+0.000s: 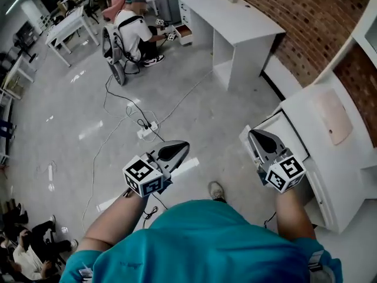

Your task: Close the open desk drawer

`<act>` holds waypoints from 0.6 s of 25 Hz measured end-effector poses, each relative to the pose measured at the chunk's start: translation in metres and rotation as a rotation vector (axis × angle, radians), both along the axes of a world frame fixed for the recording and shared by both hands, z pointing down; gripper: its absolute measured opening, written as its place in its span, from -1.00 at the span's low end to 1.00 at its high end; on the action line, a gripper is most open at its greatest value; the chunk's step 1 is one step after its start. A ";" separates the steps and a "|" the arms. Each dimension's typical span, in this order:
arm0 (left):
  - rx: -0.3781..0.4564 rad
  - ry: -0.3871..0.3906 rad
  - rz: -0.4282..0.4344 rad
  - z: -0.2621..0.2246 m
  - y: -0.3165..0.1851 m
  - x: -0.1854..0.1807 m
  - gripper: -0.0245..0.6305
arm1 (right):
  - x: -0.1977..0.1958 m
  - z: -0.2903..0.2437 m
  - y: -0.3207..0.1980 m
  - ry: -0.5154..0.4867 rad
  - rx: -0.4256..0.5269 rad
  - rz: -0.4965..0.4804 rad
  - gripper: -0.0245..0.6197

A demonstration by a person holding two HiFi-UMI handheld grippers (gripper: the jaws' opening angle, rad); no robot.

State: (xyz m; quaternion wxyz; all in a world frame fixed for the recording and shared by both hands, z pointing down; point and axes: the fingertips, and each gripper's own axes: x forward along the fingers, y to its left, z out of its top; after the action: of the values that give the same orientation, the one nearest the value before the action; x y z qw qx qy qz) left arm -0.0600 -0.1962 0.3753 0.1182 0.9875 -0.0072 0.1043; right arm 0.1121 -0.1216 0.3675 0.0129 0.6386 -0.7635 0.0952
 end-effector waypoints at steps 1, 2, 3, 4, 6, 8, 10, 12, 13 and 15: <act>-0.005 -0.013 0.035 0.007 0.006 0.019 -0.88 | 0.016 0.003 0.011 -0.005 -0.003 0.036 -0.86; -0.010 -0.027 0.071 0.014 0.014 0.037 -0.88 | 0.031 0.007 0.022 -0.010 -0.004 0.070 -0.85; -0.018 -0.041 0.109 0.023 0.023 0.054 -0.87 | 0.045 0.011 0.034 -0.014 -0.004 0.103 -0.85; -0.027 -0.055 0.146 0.032 0.032 0.071 -0.87 | 0.058 0.015 0.046 -0.017 -0.006 0.136 -0.86; -0.039 -0.087 0.221 0.054 0.052 0.101 -0.87 | 0.082 0.024 0.070 -0.021 -0.005 0.195 -0.85; -0.045 -0.126 0.288 0.079 0.071 0.130 -0.87 | 0.105 0.033 0.090 -0.029 0.005 0.243 -0.85; -0.055 -0.163 0.340 0.105 0.088 0.158 -0.88 | 0.127 0.042 0.107 -0.038 0.016 0.280 -0.86; -0.068 -0.196 0.386 0.129 0.106 0.184 -0.87 | 0.145 0.051 0.123 -0.045 0.020 0.310 -0.85; -0.072 -0.211 0.411 0.141 0.116 0.194 -0.87 | 0.151 0.056 0.132 -0.049 0.021 0.325 -0.85; -0.073 -0.242 0.461 0.166 0.137 0.210 -0.88 | 0.160 0.065 0.151 -0.058 0.021 0.357 -0.85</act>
State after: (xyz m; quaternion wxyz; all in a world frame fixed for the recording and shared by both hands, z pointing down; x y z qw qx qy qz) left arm 0.1504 -0.0597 0.5415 0.1250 0.9384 0.2078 0.2461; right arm 0.2721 0.0296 0.4330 -0.0331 0.7610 -0.6390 0.1066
